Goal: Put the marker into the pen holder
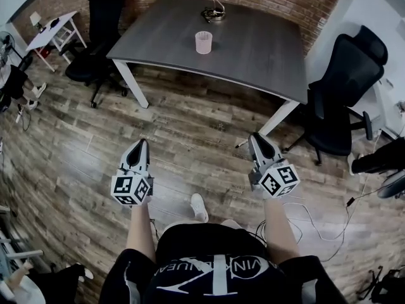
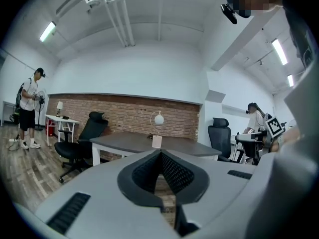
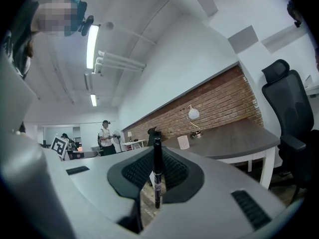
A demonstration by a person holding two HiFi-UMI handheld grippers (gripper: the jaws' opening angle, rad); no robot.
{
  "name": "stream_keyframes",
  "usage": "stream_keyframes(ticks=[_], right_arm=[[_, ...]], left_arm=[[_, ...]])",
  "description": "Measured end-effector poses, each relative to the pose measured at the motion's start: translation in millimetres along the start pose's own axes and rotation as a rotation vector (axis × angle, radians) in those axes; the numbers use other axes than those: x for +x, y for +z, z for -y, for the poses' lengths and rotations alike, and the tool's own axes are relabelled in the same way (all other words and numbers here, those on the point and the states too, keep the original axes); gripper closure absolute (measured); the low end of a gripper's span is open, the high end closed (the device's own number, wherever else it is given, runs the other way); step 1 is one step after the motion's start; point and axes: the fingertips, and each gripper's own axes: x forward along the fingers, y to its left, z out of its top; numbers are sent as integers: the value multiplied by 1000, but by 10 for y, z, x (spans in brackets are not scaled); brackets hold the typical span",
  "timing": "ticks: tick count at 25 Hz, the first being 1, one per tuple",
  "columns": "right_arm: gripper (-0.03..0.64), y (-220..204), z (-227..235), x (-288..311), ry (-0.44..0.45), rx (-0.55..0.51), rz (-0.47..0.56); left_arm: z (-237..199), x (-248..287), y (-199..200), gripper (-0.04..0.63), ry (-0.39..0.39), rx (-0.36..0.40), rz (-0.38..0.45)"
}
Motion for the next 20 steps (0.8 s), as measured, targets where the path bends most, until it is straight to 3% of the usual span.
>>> stream_keyframes(ticks=[11, 20], right_arm=[[565, -58, 202, 715, -33, 42, 6], [564, -60, 151, 1000, -19, 47, 12]], left_arm=[[-503, 604, 57, 581, -21, 8, -6], [-681, 677, 18, 581, -23, -1, -7]])
